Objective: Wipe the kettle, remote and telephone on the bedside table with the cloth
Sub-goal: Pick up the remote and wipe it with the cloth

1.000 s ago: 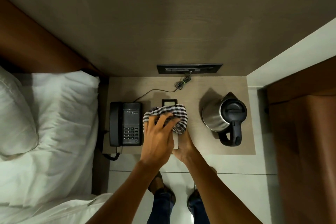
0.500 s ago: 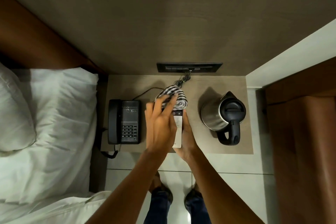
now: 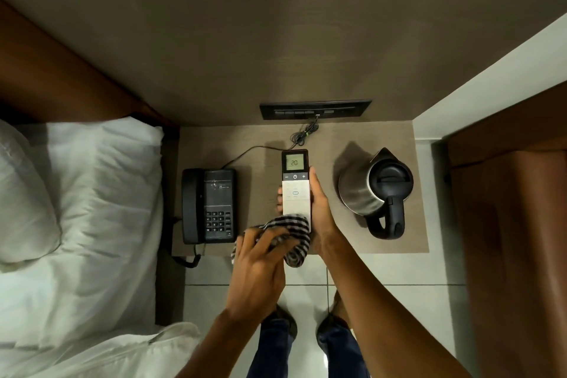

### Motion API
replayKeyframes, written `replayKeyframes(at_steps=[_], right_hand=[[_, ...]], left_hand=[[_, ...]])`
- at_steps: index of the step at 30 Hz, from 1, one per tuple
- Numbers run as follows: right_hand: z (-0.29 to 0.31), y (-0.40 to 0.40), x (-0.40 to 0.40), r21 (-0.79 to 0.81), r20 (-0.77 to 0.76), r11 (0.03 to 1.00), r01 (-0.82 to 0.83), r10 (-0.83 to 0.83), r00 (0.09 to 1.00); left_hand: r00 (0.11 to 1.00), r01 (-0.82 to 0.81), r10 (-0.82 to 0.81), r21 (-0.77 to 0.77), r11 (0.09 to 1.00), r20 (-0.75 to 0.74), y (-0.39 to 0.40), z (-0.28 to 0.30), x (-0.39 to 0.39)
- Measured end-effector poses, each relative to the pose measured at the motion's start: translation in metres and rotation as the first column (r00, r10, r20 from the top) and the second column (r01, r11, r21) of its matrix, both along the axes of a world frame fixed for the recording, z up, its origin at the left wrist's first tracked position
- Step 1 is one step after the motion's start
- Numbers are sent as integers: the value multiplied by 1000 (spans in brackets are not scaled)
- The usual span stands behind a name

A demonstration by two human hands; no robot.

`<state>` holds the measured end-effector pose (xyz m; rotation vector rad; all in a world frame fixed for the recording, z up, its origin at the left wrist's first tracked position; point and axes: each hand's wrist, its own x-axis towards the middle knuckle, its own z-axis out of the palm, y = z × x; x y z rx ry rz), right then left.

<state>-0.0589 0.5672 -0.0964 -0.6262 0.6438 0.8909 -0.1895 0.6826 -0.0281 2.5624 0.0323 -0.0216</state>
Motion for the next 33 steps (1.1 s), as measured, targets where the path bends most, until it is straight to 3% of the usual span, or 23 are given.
replayKeyframes(at_steps=[5,7,10,13,16,25,33], right_hand=[[-1,4,-6,74,68,996,51,-56,996],[-3,8,-10,61,124,996,60,-67,990],[-4,12,-9,49,82,994,95,-99,992],[-5,11,-5,61,36,989,133,-136,990],[-2,13,-1,81,21,995,62,-64,998],[-11,10,1,-123,0,992,28,-28,1000],[-38,8,-2,-439,7,895,-81,94,996]], left_hand=[[954,-289,297,-121,950,50,-6,21,73],[961,-260,265,-78,963,73,-4,19,108],[990,-141,140,-28,990,-27,-3,10,125],[997,-56,58,37,998,-49,1,-1,100],[993,-80,76,-52,995,-86,3,-6,59],[994,-68,64,-41,997,-86,10,-3,18],[953,-231,195,-137,963,-232,24,-1,33]])
